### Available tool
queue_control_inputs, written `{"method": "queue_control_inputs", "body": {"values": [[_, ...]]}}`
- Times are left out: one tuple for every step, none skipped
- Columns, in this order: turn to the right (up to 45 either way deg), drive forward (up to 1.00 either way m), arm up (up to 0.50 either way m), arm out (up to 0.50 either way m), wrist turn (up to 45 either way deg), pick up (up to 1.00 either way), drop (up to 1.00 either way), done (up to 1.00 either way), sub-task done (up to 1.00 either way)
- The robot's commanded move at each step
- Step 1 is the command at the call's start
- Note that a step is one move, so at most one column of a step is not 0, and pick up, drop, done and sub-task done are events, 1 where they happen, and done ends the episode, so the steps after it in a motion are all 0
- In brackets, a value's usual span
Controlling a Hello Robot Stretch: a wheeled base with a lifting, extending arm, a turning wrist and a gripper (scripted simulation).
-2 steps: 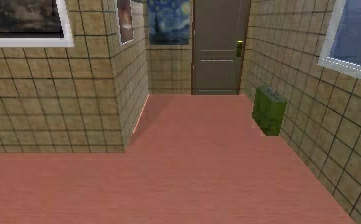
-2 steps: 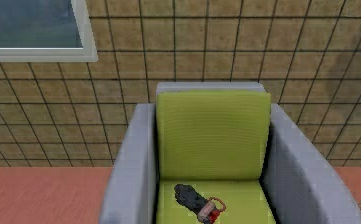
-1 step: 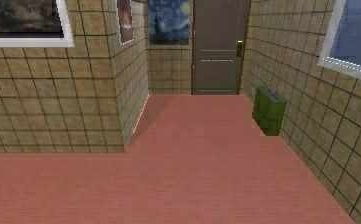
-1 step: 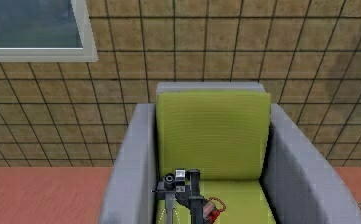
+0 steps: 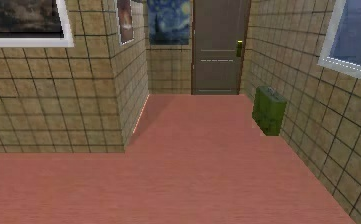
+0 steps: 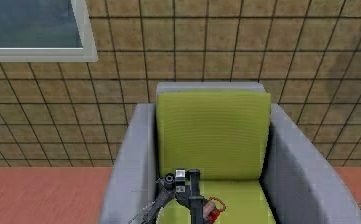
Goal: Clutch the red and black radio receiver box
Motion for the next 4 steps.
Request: {"method": "queue_control_inputs", "body": {"values": [[0.0,0.0,0.0,0.0,45.0,0.0,0.0,0.0,0.0],[0.0,0.0,0.0,0.0,45.0,0.0,0.0,0.0,0.0],[0.0,0.0,0.0,0.0,45.0,0.0,0.0,0.0,0.0],[0.0,0.0,0.0,0.0,45.0,0.0,0.0,0.0,0.0]]}}
